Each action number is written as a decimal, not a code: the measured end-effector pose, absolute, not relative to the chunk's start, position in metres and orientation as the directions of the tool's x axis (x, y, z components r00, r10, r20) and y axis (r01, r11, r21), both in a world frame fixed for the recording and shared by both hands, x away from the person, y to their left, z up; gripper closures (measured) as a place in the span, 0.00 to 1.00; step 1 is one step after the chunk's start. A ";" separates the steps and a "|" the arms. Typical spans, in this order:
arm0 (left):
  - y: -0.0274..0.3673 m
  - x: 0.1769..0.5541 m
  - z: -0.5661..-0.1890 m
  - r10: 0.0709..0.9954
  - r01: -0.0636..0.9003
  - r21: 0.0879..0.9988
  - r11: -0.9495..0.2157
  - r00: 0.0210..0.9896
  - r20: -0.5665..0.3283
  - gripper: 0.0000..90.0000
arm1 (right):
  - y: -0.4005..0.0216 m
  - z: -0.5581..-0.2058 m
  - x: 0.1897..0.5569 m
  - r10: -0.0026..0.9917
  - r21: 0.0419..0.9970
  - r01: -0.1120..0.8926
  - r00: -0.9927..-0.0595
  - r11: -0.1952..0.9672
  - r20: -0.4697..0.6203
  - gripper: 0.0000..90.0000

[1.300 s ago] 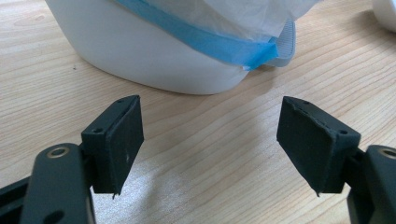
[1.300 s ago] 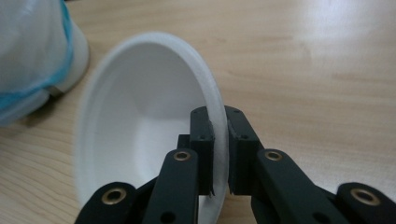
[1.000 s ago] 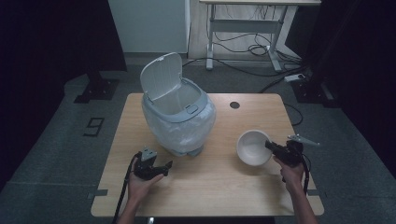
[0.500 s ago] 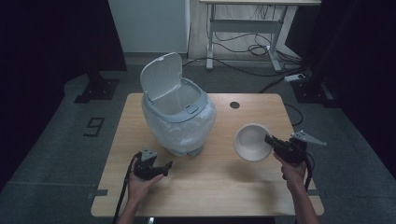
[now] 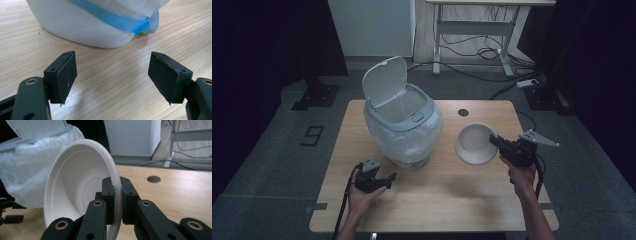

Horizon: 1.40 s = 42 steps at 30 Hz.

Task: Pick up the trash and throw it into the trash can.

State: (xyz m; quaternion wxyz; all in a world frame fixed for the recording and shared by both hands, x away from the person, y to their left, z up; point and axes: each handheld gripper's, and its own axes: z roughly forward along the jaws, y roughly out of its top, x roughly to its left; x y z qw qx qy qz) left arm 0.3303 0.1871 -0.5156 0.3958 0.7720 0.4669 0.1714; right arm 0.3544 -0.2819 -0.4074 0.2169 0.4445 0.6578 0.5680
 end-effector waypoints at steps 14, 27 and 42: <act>0.187 0.331 -0.516 0.855 0.589 0.769 -0.250 0.507 -0.111 0.25 | -0.260 -0.372 0.363 0.811 0.957 0.289 -0.551 -0.033 0.195 0.92; 0.189 0.331 -0.516 0.856 0.591 0.768 -0.246 0.504 -0.114 0.25 | -0.248 -0.352 0.365 0.802 0.968 0.252 -0.573 -0.024 0.169 0.92; 0.190 0.332 -0.517 0.854 0.597 0.766 -0.239 0.504 -0.127 0.25 | -0.237 -0.332 0.368 0.796 0.976 0.216 -0.587 -0.023 0.149 0.92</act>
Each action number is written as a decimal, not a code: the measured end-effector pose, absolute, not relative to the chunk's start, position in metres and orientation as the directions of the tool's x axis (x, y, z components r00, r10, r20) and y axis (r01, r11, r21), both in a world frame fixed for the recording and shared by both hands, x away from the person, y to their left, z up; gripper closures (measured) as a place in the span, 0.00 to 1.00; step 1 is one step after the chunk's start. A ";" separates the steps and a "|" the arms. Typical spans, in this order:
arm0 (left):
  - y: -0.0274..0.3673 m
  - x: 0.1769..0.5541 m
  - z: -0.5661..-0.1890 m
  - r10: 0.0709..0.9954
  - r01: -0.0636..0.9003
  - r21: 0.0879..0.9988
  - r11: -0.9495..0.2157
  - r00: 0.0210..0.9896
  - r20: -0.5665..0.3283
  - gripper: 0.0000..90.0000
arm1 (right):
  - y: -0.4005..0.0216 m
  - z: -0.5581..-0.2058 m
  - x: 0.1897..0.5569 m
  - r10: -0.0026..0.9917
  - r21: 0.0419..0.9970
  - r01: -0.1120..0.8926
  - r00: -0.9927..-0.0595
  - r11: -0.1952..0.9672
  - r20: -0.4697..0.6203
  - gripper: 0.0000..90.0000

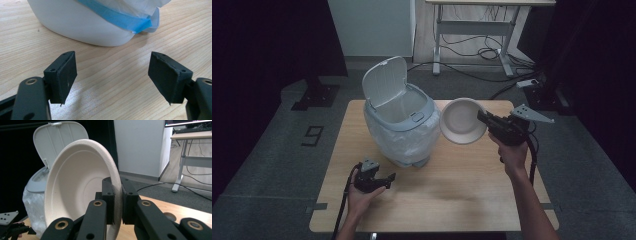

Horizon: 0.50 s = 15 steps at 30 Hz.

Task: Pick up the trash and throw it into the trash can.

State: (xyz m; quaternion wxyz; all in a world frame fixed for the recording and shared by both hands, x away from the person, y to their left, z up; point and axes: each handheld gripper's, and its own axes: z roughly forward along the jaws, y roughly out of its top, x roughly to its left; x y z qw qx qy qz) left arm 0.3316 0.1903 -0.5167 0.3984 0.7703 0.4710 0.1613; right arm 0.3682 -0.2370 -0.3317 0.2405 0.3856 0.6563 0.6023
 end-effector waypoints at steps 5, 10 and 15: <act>0.190 0.332 -0.518 0.853 0.600 0.763 -0.241 0.506 -0.129 0.25 | -0.233 -0.327 0.368 0.794 0.978 0.206 -0.591 -0.021 0.142 0.92; 0.191 0.332 -0.518 0.853 0.602 0.762 -0.240 0.506 -0.131 0.25 | -0.228 -0.323 0.370 0.788 0.981 0.194 -0.601 -0.016 0.132 0.92; 0.191 0.332 -0.518 0.851 0.603 0.761 -0.239 0.507 -0.134 0.26 | -0.226 -0.320 0.371 0.788 0.982 0.190 -0.602 -0.013 0.127 0.92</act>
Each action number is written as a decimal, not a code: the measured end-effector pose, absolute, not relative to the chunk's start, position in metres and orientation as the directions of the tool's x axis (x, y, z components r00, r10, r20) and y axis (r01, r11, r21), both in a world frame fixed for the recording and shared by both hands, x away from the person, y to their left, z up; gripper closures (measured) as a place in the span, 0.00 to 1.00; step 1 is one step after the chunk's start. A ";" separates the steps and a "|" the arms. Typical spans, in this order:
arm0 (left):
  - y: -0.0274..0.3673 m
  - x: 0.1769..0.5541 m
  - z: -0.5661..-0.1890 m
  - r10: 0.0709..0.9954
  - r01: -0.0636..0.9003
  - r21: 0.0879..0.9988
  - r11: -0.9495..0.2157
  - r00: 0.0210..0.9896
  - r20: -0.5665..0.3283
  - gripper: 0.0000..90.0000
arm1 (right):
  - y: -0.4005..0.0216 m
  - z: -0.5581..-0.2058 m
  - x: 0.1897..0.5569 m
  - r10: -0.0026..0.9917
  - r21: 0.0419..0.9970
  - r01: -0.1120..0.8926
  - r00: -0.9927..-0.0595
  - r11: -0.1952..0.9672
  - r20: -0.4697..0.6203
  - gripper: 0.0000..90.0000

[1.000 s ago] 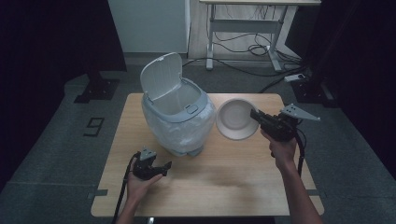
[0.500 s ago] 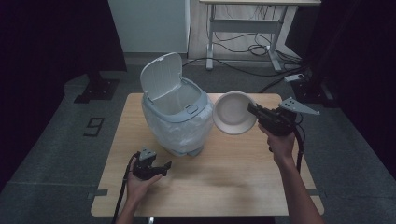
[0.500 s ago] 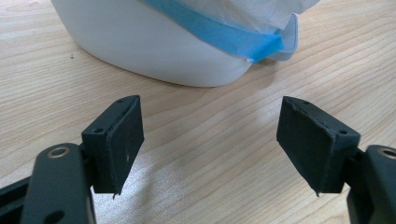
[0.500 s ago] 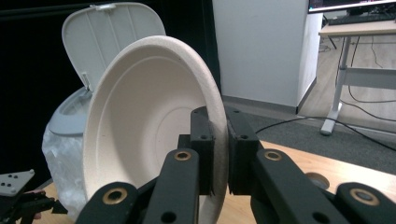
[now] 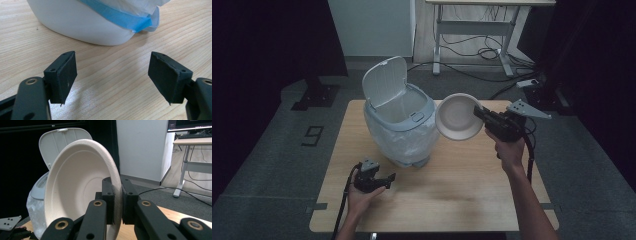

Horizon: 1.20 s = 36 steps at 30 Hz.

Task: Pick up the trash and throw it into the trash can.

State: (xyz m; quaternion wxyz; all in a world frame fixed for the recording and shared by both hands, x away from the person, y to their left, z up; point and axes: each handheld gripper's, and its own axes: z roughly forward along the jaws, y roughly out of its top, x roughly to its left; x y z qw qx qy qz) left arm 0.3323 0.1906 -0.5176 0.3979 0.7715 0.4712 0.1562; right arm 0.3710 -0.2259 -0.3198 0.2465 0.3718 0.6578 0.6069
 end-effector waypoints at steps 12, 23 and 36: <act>0.193 0.332 -0.517 0.852 0.605 0.765 -0.220 0.501 -0.151 0.26 | -0.213 -0.306 0.375 0.784 0.986 0.167 -0.611 -0.012 0.113 0.92; 0.193 0.332 -0.516 0.853 0.603 0.768 -0.217 0.500 -0.152 0.26 | -0.205 -0.296 0.379 0.781 0.988 0.152 -0.616 -0.010 0.103 0.92; 0.191 0.332 -0.517 0.851 0.602 0.767 -0.221 0.504 -0.150 0.27 | -0.191 -0.289 0.387 0.776 0.990 0.142 -0.623 -0.003 0.092 0.92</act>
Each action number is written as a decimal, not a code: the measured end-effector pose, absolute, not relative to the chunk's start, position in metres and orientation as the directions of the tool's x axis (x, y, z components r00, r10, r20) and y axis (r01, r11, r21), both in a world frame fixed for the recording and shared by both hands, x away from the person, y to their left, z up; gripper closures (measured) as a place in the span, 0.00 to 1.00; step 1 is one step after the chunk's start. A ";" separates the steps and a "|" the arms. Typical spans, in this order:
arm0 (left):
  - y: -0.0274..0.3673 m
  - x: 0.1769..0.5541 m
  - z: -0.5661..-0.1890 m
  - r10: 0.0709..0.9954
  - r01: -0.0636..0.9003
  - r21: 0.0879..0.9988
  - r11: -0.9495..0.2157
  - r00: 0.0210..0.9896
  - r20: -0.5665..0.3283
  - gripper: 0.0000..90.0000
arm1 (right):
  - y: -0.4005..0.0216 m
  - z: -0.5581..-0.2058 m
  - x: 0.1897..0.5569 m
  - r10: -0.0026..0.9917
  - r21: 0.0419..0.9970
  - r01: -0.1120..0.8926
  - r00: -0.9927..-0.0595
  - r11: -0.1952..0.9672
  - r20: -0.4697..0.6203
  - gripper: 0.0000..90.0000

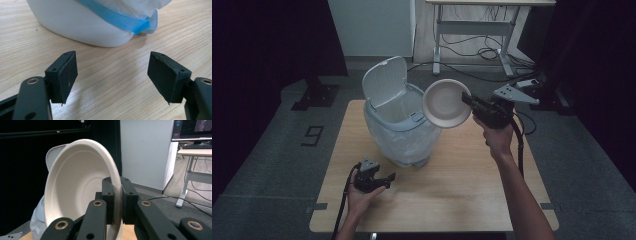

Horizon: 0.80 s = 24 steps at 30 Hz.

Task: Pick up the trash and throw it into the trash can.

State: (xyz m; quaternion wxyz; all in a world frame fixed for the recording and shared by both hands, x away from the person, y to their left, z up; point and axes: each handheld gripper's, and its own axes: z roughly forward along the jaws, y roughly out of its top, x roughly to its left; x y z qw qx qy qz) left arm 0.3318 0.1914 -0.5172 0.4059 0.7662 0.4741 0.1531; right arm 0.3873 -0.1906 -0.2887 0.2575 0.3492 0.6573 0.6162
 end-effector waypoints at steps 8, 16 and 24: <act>0.192 0.332 -0.517 0.849 0.603 0.766 -0.223 0.507 -0.152 0.27 | -0.180 -0.289 0.393 0.766 0.990 0.140 -0.636 0.002 0.088 0.92; 0.191 0.332 -0.518 0.846 0.605 0.763 -0.227 0.511 -0.153 0.27 | -0.174 -0.286 0.397 0.767 0.990 0.137 -0.636 0.009 0.081 0.92; 0.192 0.332 -0.518 0.846 0.606 0.762 -0.228 0.511 -0.153 0.27 | -0.172 -0.287 0.405 0.764 0.988 0.155 -0.637 -0.009 0.107 0.92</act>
